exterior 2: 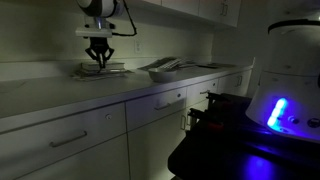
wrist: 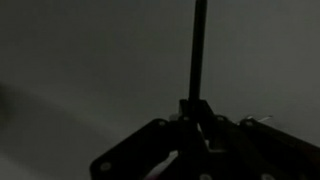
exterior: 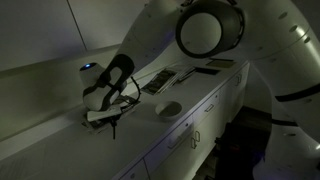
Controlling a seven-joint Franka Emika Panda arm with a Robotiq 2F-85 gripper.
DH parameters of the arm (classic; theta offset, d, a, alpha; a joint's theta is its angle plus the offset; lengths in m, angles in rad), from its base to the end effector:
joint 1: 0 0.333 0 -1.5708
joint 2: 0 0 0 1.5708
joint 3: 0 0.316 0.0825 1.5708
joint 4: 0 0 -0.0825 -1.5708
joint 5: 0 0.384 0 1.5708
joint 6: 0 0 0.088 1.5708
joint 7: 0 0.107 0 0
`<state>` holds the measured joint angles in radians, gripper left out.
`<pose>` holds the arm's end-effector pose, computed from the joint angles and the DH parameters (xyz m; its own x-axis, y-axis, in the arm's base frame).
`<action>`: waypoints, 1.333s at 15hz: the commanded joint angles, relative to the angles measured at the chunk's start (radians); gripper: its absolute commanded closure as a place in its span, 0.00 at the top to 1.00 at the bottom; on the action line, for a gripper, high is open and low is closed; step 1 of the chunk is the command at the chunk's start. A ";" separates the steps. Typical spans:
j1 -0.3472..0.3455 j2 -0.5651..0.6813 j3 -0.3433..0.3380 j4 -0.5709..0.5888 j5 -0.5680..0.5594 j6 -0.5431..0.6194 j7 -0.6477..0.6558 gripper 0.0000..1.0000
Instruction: Pick up the pen from the counter and put it in the bowl
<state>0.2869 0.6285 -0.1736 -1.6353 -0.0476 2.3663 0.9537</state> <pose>0.6933 0.0945 0.2663 0.7068 -0.6859 0.1733 -0.6957 -0.7183 -0.0056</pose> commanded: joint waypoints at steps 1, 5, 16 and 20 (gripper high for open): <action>-0.022 -0.176 -0.056 -0.268 -0.041 0.105 0.088 0.04; -0.081 -0.376 -0.160 -0.548 -0.141 0.202 0.173 0.04; -0.449 -0.764 -0.073 -0.931 -0.568 0.295 0.596 0.04; -0.505 -0.734 0.019 -0.903 -0.603 0.268 0.722 0.04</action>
<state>-0.1726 -0.1258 -0.2147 -2.5509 -0.6020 2.6342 1.5656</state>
